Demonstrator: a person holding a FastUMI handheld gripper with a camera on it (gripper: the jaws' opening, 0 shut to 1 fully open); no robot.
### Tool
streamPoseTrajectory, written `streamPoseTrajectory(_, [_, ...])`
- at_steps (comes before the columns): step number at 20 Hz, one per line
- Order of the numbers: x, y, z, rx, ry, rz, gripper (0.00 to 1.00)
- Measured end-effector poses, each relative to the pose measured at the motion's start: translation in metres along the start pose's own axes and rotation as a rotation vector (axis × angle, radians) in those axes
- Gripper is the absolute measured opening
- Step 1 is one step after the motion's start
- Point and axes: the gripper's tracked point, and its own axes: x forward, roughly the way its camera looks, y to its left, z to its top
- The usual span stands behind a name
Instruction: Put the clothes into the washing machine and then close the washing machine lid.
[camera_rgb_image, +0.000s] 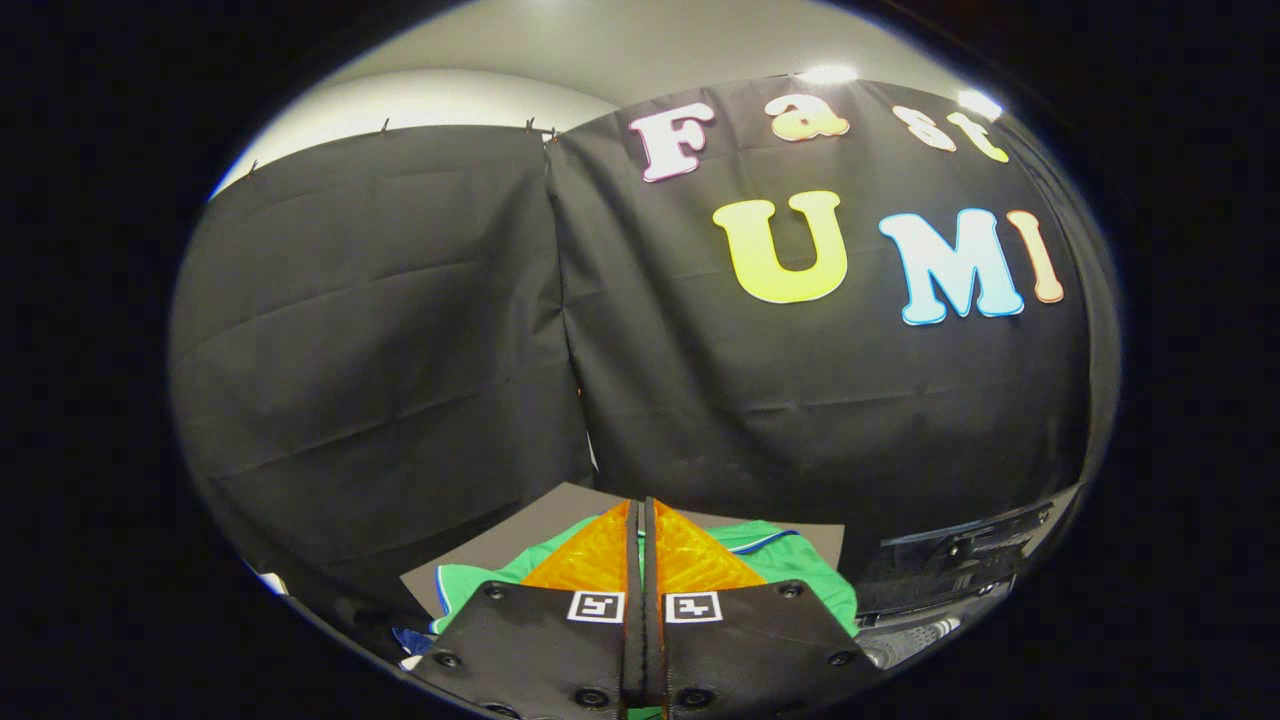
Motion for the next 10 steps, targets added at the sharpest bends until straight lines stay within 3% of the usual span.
streamPoseTrajectory(4, [-0.006, -0.01, -0.017, -0.027, 0.068, -0.026, 0.02])
streamPoseTrajectory(9, [0.005, 0.005, -0.068, -0.034, 0.198, 0.003, 0.98])
streamPoseTrajectory(10, [0.009, 0.007, -0.074, -0.044, 0.215, -0.001, 0.98])
